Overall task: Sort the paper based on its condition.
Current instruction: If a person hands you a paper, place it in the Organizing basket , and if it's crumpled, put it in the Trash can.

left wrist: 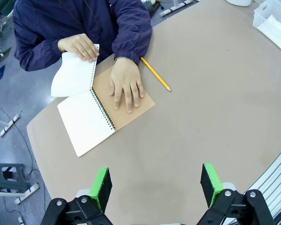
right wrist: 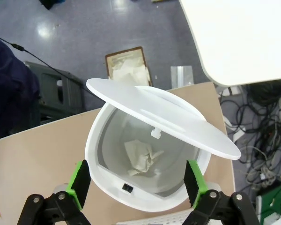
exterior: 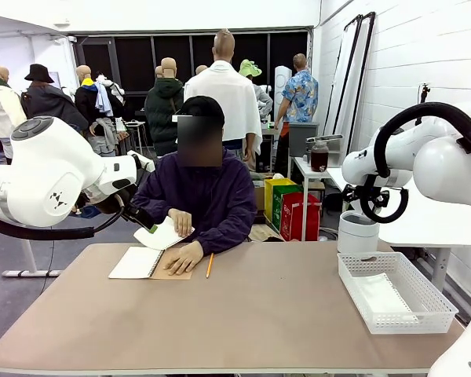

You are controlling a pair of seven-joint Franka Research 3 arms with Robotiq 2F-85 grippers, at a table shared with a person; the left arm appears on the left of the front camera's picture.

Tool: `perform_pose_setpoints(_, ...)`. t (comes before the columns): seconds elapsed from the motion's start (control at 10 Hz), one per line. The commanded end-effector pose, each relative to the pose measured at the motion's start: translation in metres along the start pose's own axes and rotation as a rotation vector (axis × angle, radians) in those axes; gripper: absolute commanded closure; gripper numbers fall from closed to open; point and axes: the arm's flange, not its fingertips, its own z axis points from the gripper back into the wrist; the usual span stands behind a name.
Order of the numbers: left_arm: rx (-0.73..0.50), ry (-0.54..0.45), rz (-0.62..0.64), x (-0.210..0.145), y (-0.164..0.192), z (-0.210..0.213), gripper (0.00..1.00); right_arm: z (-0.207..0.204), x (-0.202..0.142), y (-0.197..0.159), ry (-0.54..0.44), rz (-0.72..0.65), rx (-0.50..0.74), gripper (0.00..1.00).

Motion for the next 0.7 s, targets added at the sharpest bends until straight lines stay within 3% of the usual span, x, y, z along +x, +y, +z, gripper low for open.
perform_pose_setpoints(0.0, -0.007, 0.001, -0.006, -0.001, 0.001, 0.000, 0.00, 0.005, 0.001, 0.009, 0.006, 0.027, 0.035, 0.00)
perform_pose_setpoints(0.3, -0.007, 0.001, -0.006, -0.001, 0.001, 0.000, 0.00, 0.029, -0.030, 0.052, 0.048, 0.160, 0.078, 0.00)
perform_pose_setpoints(0.6, -0.007, 0.001, -0.006, -0.001, 0.001, 0.000, 0.00, 0.061, -0.091, 0.097, 0.084, 0.384, 0.122, 0.00)
